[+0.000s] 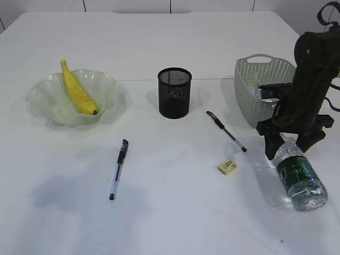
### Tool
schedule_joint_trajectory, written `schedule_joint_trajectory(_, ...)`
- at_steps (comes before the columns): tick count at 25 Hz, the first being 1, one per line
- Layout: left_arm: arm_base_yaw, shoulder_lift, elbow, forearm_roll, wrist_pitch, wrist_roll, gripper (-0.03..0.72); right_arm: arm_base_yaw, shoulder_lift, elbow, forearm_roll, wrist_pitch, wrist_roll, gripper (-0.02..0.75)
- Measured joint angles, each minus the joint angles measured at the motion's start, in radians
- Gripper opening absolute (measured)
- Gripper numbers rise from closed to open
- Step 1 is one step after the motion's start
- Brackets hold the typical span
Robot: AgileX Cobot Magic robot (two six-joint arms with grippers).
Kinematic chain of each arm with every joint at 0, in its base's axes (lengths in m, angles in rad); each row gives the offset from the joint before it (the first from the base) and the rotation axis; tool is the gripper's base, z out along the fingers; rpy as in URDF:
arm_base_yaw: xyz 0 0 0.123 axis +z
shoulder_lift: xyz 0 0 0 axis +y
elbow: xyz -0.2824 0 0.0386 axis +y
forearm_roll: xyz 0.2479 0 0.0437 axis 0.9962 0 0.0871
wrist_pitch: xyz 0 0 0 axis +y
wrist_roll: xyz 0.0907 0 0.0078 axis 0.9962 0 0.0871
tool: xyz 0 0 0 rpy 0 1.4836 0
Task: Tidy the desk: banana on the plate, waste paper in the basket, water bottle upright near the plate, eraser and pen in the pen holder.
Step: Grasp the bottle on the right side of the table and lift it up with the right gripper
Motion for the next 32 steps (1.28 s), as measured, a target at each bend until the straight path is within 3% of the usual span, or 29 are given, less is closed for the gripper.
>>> schedule_joint_trajectory(5, 0.000, 0.000, 0.000, 0.000, 0.000, 0.000, 0.496, 0.000, 0.002, 0.000, 0.002, -0.003, 0.000, 0.538)
schedule_joint_trajectory(12, 0.000, 0.000, 0.000, 0.000, 0.000, 0.000, 0.496, 0.000, 0.002, -0.002, 0.005, -0.005, 0.008, 0.421)
schedule_joint_trajectory(32, 0.000, 0.000, 0.000, -0.002, 0.000, 0.000, 0.496, 0.000, -0.155, 0.000, 0.014, 0.065, 0.020, 0.412)
